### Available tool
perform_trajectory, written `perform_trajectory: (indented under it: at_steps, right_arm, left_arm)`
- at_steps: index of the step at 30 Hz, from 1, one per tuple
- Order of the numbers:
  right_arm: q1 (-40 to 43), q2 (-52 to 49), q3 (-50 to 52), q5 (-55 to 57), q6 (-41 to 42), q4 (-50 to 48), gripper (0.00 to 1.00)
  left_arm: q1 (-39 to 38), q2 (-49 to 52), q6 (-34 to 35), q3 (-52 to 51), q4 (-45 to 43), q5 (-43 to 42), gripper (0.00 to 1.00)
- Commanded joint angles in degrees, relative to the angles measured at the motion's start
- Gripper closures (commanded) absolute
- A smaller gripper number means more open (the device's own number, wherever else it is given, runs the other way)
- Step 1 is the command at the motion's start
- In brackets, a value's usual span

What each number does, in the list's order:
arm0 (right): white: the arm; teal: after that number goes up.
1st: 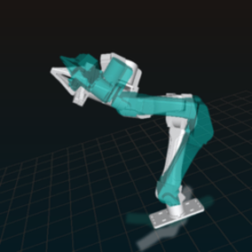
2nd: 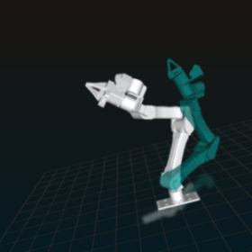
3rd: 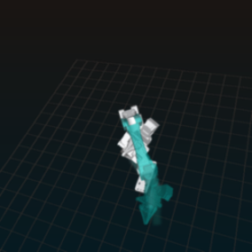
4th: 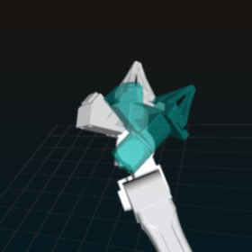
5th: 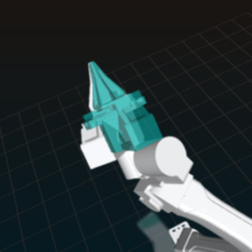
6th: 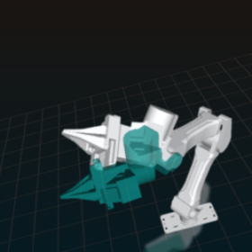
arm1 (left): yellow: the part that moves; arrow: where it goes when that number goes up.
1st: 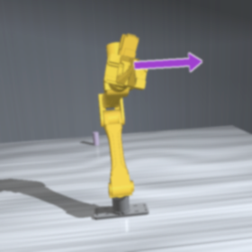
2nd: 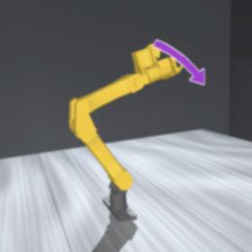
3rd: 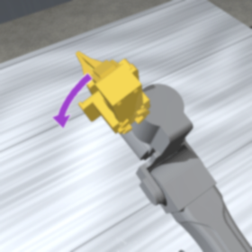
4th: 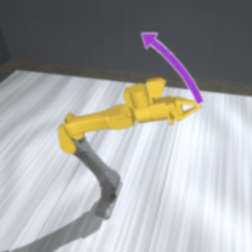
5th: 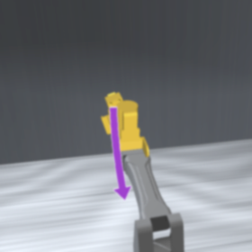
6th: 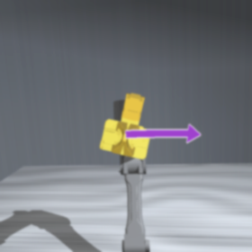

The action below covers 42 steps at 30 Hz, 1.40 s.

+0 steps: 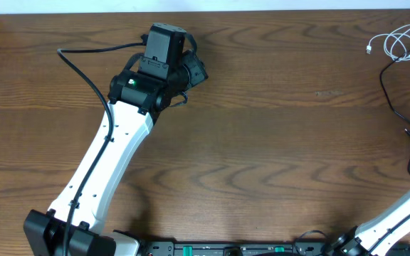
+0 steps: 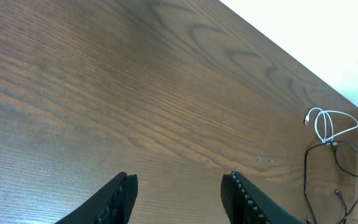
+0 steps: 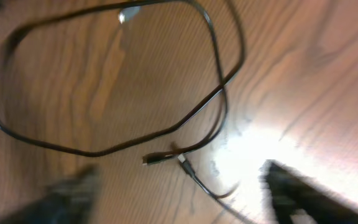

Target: Untangle cables

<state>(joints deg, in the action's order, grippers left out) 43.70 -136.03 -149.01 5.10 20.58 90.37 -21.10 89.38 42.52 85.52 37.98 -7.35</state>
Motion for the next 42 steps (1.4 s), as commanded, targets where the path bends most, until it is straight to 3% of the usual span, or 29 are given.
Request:
perform_trajectory:
  at_steps: [1, 7, 12, 20, 21, 23, 24, 25, 35, 42]
  right_arm:
    - [-0.42, -1.90, -0.13, -5.77, 0.20, 1.11, 0.01]
    - [-1.81, 0.22, -0.17, -5.92, -0.07, 1.03, 0.01]
    - [-1.86, 5.53, -0.24, -9.49, -3.74, -4.48, 0.01]
    - [-2.19, 17.22, -0.24, -46.47, -25.18, -12.44, 0.01]
    - [-2.49, 18.51, -0.24, -50.38, -26.93, -11.78, 0.01]
    - [-3.48, 20.59, -0.24, -54.58, -29.11, -10.08, 0.01]
    - [-4.50, 22.01, -0.24, -55.52, -30.03, -8.50, 0.01]
    - [-5.60, 23.26, -0.24, -55.25, -30.42, -7.10, 0.01]
    - [-21.42, 30.73, -0.24, -31.85, -32.17, 6.84, 0.01]
    - [-29.09, 32.63, -0.17, -32.68, -19.04, 6.93, 0.01]
  left_arm:
    - [-0.09, 0.44, -0.96, 0.31, 0.20, 0.55, 0.51]
    - [-0.09, 0.44, -0.96, 0.31, 0.20, 0.55, 0.51]
    - [-0.09, 0.44, -0.96, 0.31, 0.22, 0.55, 0.51]
    - [-0.09, 0.44, -0.96, 0.31, 0.22, 0.57, 0.51]
    - [-0.09, 0.44, -0.96, 0.31, 0.24, 0.57, 0.49]
    - [-0.09, 0.44, -0.94, 0.31, 0.63, 0.55, 0.34]
    - [-0.09, 0.44, -0.94, 0.31, 0.81, 0.55, 0.17]
    - [-0.09, 0.44, -0.94, 0.31, 0.83, 0.55, 0.08]
    - [-0.09, 0.44, -0.94, 0.31, 0.85, 0.55, 0.06]
    - [-0.09, 0.44, -0.94, 0.31, 0.83, 0.55, 0.06]
